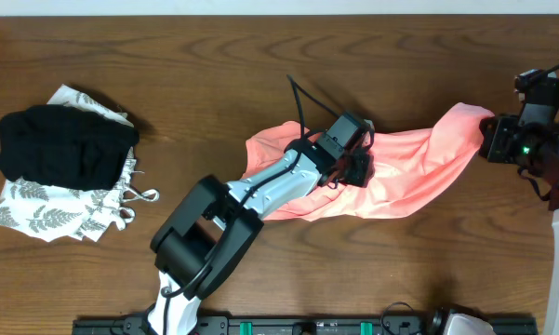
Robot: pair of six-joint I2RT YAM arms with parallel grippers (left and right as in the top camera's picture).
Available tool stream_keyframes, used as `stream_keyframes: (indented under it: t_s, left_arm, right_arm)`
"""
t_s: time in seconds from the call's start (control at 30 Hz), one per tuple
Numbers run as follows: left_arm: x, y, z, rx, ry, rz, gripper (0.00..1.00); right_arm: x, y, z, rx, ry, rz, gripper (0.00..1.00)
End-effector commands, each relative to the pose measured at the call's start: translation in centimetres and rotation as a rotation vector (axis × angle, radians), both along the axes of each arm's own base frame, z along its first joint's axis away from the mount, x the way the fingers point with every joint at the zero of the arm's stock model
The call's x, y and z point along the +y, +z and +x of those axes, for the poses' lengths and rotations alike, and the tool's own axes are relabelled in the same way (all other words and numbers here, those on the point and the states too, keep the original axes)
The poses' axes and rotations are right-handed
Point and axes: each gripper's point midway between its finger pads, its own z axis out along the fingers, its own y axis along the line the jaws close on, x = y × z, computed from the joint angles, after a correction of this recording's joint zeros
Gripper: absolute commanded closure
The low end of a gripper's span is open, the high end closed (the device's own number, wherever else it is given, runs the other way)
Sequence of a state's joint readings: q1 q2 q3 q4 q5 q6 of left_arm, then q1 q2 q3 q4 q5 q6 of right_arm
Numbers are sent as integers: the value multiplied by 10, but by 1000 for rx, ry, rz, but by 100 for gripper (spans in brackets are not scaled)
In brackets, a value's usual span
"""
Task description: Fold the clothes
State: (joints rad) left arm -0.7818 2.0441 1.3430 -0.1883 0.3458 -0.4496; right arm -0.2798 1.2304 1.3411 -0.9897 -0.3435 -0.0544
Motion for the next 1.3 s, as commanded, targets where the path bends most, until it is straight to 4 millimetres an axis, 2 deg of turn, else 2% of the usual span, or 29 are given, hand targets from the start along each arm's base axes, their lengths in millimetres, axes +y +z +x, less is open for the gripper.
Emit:
stream_keyframes:
  t_s: [0.0,0.07,0.2,0.43,0.57,0.73,0.83,0.9,0.93,0.97,1.03,1.1,1.27]
  left_arm:
    - [0,-11,-7,34,-19,2,65]
    - [1,-11,-7,29,-24,4,75]
    - [1,-6,-7,10,-43,4,88]
    - [13,20,-9,-31,-71,32,91]
    - [26,52,-12,-72,-90,39,92]
    - [46,107,-7,-170,-51,16,92]
    - [50,120,-4,-209,-36,13,91]
    - [50,112,-3,-177,-8,18,83]
    - [49,104,-3,-142,24,18,83]
    - [47,94,-1,-101,61,18,75]
    - [44,71,2,-29,123,25,69]
    - [40,40,2,64,175,36,63]
    - [30,-13,-4,185,178,50,57]
  right_arm:
    - [1,8,3,-22,-7,5,99]
    - [1,9,3,-23,-7,5,99]
    - [1,9,3,-23,-7,5,99]
    - [0,9,4,-27,-7,3,99]
    - [0,9,4,-27,-7,3,99]
    - [1,9,4,-26,-7,3,99]
    - [1,9,4,-26,-7,3,99]
    - [1,9,4,-26,-7,4,99]
    - [1,9,4,-26,-7,4,99]
    - [1,9,4,-26,-7,4,99]
    - [1,9,4,-25,-7,4,99]
    - [1,9,4,-25,-7,4,99]
    - [1,9,3,-25,-7,4,99]
